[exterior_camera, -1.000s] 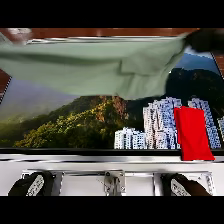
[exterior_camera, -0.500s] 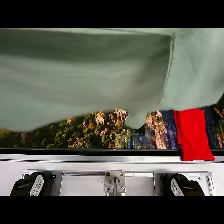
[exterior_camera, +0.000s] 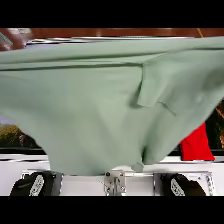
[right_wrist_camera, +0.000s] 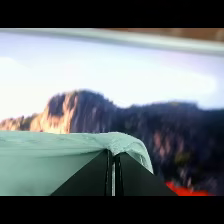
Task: Fold the shirts.
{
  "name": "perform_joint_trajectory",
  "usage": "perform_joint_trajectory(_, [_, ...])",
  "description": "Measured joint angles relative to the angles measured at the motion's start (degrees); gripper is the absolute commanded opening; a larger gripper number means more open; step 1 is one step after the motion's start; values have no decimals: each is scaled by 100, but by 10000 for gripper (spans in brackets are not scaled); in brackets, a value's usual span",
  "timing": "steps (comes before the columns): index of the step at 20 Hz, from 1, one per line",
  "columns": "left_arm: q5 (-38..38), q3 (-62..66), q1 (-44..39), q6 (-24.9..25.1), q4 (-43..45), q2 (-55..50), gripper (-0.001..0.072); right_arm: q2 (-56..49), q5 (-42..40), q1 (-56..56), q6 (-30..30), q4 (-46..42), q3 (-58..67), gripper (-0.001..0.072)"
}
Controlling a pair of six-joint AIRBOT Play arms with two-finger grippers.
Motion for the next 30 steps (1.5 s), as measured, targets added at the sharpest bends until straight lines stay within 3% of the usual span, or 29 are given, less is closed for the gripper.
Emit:
perform_joint_trajectory(4, [-59,-538,-2,131,271,-999,37,-1517,745,68,195,173,-2,57])
perform_joint_trajectory(7, [129,-669,-2,192,369,-2039,37,-2828,457,334,232,236,-7,58])
perform_joint_trajectory(15, [1628,-726,-4,258,0,-4487,37,-5233,-3163,920,284,264,-2,58])
perform_joint_trajectory(19, [2409,-726,-101,269,-452,-5335,37,-5877,-4310,984,313,361,-2,58])
perform_joint_trajectory(26, [3652,-726,-542,271,-748,-6234,38,-6546,-4771,1005,363,743,-2,58])
perform_joint_trajectory(30, [3657,-719,-610,267,-730,-6411,37,-6616,-4310,979,398,817,0,58])
